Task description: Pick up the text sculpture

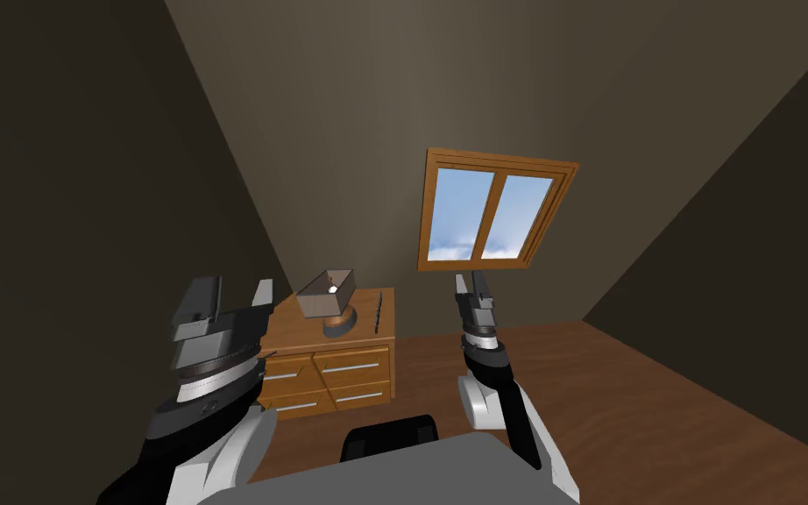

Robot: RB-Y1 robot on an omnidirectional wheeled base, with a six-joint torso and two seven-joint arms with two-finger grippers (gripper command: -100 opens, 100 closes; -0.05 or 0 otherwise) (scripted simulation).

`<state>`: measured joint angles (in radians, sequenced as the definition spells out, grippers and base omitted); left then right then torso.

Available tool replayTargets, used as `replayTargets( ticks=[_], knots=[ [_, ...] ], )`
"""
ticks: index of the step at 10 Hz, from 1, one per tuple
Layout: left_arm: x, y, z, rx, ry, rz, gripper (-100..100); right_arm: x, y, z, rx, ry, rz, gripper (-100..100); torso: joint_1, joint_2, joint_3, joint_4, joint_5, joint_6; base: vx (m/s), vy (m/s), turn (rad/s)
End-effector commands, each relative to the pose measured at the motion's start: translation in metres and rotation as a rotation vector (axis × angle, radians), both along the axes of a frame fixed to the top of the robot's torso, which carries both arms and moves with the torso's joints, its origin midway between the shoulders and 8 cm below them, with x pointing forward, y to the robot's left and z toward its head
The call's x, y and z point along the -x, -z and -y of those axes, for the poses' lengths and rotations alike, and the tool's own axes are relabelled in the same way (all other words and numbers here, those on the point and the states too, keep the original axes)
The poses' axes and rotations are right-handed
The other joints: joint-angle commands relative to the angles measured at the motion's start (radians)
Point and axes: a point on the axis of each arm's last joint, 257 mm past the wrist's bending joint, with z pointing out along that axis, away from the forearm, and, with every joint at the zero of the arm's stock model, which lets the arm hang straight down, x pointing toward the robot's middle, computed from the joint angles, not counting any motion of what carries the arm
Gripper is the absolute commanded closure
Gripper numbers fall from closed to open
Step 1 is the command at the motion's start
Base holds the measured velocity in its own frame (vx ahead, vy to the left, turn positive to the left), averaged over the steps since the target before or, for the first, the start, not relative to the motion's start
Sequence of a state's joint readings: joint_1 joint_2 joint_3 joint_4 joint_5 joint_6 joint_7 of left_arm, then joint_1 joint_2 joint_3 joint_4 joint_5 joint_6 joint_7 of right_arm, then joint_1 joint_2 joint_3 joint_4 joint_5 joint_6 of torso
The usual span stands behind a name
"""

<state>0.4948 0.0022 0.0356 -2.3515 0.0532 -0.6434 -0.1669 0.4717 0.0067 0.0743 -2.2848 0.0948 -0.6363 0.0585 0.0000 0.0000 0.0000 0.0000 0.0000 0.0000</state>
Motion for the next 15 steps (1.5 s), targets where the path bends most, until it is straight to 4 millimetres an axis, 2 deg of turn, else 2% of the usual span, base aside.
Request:
replayTargets(
  ticks=[1,4,5,6,7,8,9,10,11,12,13,14,15],
  knots=[
    [-0.003,0.004,0.006,-0.048,0.0,-0.023,-100,0.0,0.0,0.0,0.0,0.0,0.0,0,0.0,0.0,0.0,0.0,0.0,0.0,-0.01,-0.026,-0.06],
    [-0.011,0.024,0.021,-0.198,-0.008,-0.101,-100,0.0,0.0,0.0,0.0,0.0,0.0,0,-0.005,0.002,0.001,0.0,-0.001,0.0,-0.039,-0.08,-0.108],
    [-0.011,0.025,0.023,-0.21,-0.012,-0.103,-100,0.0,0.0,0.0,0.0,0.0,0.0,0,-0.006,0.003,0.002,0.001,-0.001,0.0,-0.034,-0.07,-0.045],
    [-0.014,0.035,0.028,-0.271,-0.016,-0.137,-100,0.0,0.0,0.0,0.0,0.0,0.0,0,-0.005,0.003,0.002,0.001,-0.001,0.0,-0.029,-0.067,-0.116],
    [-0.015,0.036,0.029,-0.281,-0.019,-0.139,-100,0.0,0.0,0.0,0.0,0.0,0.0,0,-0.005,0.002,0.001,0.001,-0.001,0.0,-0.023,-0.05,-0.046],
    [-0.017,0.048,0.034,-0.345,-0.022,-0.175,-100,0.0,0.0,0.0,0.0,0.0,0.0,0,-0.003,0.002,0.001,0.001,-0.001,0.0,-0.026,-0.067,-0.138],
    [-0.018,0.049,0.036,-0.36,-0.026,-0.177,-100,0.0,0.0,0.0,0.0,0.0,0.0,0,-0.004,0.002,0.001,0.0,-0.001,0.0,-0.019,-0.059,-0.045],
    [-0.02,0.062,0.04,-0.422,-0.027,-0.216,-100,0.0,0.0,0.0,0.0,0.0,0.0,0,-0.004,0.002,0.001,0.0,-0.001,0.0,-0.021,-0.072,-0.121],
    [-0.021,0.064,0.043,-0.445,-0.033,-0.219,-100,0.0,0.0,0.0,0.0,0.0,0.0,0,-0.004,0.002,0.001,0.0,-0.001,0.0,-0.018,-0.061,-0.06],
    [-0.022,0.079,0.045,-0.507,-0.032,-0.258,-100,0.0,0.0,0.0,0.0,0.0,0.0,0,-0.004,0.002,0.001,0.0,-0.001,0.0,-0.018,-0.081,-0.161],
    [-0.023,0.081,0.049,-0.536,-0.039,-0.262,-100,0.0,0.0,0.0,0.0,0.0,0.0,0,-0.005,0.002,0.001,0.0,-0.001,0.0,-0.016,-0.071,-0.055],
    [-0.023,0.097,0.05,-0.597,-0.036,-0.302,-100,0.0,0.0,0.0,0.0,0.0,0.0,0,-0.004,0.002,0.001,0.0,-0.001,0.0,-0.017,-0.088,-0.118],
    [-0.024,0.1,0.054,-0.625,-0.043,-0.305,-100,0.0,0.0,0.0,0.0,0.0,0.0,0,-0.005,0.002,0.001,0.0,-0.001,0.0,-0.019,-0.064,-0.073]
  ],
)
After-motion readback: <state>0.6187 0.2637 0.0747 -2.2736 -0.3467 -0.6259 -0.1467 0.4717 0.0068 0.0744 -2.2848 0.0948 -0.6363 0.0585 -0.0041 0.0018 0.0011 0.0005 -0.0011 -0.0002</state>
